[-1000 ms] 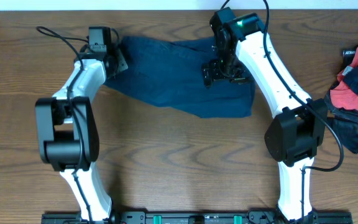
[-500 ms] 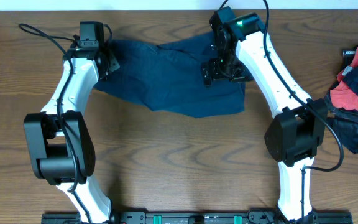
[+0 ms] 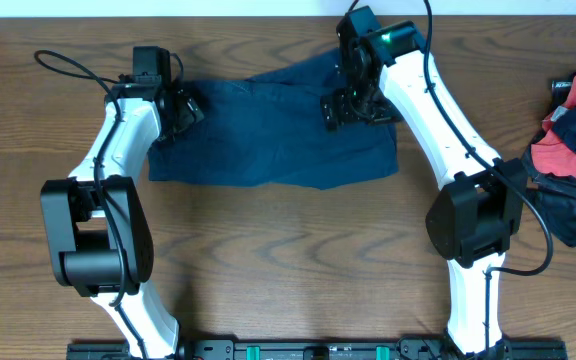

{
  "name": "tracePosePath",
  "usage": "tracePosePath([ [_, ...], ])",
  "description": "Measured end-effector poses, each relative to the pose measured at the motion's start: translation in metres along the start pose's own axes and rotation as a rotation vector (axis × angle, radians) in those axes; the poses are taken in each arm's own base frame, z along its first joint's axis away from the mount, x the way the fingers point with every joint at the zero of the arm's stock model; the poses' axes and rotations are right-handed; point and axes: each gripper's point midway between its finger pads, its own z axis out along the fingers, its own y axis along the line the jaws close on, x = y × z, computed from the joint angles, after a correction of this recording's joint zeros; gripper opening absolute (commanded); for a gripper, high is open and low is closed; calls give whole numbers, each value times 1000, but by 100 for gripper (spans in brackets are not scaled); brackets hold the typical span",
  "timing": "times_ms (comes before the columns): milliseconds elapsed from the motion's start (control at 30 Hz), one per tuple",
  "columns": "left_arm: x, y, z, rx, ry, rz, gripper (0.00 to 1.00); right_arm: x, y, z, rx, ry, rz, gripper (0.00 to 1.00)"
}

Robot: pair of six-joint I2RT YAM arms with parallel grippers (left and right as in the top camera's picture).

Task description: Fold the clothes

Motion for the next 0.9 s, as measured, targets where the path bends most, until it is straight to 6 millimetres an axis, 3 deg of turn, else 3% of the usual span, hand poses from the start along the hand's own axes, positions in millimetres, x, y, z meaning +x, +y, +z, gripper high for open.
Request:
tracePosePath([
  [67, 2, -3, -1, 5, 4, 11, 98, -8, -2, 0, -7, -28, -3, 99],
  [233, 7, -17, -13, 34, -4, 40, 98, -13, -29, 1, -6, -24, 41, 97],
  [333, 8, -23, -28, 56, -13, 52, 98, -10, -39, 15, -9, 21, 41, 70],
  [433, 4, -24, -41, 70, -35, 54, 98, -5, -35, 49, -30, 95, 28, 42],
  [533, -2, -26, -50, 86, -63, 67, 98, 4, -29, 84, -44, 173, 2, 25],
  [567, -4, -27, -51, 91, -71, 70, 98, 7, -26, 93, -49, 194, -6, 25],
  [700, -7, -28, -54, 98, -84, 86, 97, 16, -12, 107, -56, 234, -40, 41],
  [733, -7, -28, -53, 98, -84, 86, 83, 16, -10, 107, -58, 235, -46, 38],
  [800, -9, -32, -50, 111, -91, 85, 36, 18, -3, 107, -62, 239, -62, 33],
  [900, -8, -35, -41, 117, -81, 90, 22, 23, 2, 107, -66, 253, -73, 25],
])
